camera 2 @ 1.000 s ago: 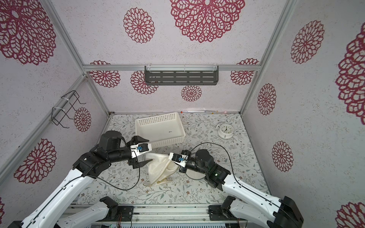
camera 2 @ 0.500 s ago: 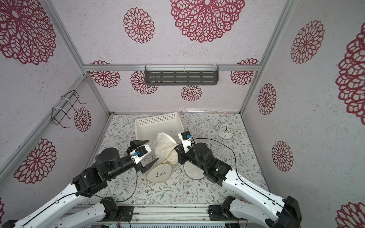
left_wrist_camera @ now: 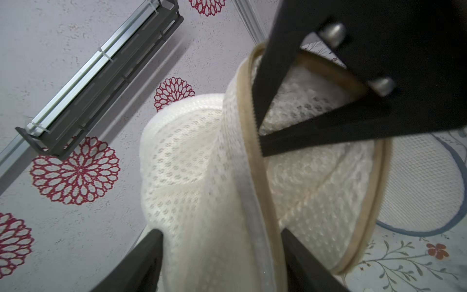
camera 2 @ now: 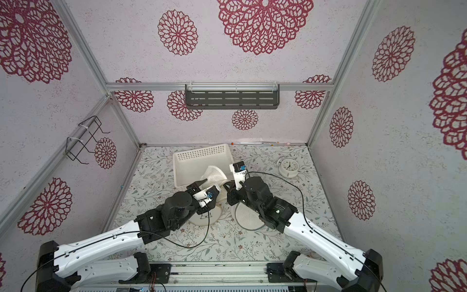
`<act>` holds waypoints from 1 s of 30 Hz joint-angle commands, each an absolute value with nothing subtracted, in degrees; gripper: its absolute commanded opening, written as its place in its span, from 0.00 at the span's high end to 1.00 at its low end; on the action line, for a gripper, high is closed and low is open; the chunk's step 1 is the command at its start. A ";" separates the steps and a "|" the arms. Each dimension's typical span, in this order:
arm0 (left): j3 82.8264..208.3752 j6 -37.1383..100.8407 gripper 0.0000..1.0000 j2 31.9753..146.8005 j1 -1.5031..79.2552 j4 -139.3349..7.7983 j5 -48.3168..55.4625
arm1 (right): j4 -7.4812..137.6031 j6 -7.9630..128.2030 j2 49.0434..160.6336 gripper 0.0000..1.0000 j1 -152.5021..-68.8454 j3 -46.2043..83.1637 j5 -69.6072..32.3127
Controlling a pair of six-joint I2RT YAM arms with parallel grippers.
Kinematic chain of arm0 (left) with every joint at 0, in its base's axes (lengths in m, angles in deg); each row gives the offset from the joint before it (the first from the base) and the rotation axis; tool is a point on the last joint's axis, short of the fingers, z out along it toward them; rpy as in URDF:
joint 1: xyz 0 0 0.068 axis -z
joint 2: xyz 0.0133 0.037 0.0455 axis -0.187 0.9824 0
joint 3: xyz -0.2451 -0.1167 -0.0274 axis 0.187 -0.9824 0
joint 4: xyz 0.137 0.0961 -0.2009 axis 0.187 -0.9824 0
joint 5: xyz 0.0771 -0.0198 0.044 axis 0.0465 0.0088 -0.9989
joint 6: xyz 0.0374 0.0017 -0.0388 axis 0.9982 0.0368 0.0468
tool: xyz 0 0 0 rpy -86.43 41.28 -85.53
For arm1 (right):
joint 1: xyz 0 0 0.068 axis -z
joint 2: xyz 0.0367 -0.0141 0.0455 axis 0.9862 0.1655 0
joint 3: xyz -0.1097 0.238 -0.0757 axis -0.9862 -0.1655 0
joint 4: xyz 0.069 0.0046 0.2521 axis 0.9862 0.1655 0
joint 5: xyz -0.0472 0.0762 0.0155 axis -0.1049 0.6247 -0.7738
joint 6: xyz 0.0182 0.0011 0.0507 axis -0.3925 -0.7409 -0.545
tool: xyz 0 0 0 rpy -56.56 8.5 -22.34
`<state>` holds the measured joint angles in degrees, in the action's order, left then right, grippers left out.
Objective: Turn the laundry bag inside out
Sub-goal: Turn over the laundry bag.
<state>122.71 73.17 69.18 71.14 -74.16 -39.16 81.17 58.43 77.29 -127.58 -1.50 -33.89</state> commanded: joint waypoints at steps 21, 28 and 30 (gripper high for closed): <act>118.83 76.06 0.11 67.31 71.89 -66.89 -48.52 | 85.07 62.63 76.44 1.00 -127.67 3.14 -38.22; 118.90 77.89 0.11 67.89 71.86 -64.88 -53.07 | 85.62 63.07 77.04 1.00 -127.67 3.84 -37.77; 118.99 77.90 0.12 68.24 71.94 -64.89 -51.92 | 85.48 63.02 77.53 1.00 -127.67 3.99 -36.67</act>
<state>119.28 77.06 67.82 71.48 -66.70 -50.61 86.79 61.93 77.43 -127.58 1.67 -36.93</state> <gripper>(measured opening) 0.885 0.077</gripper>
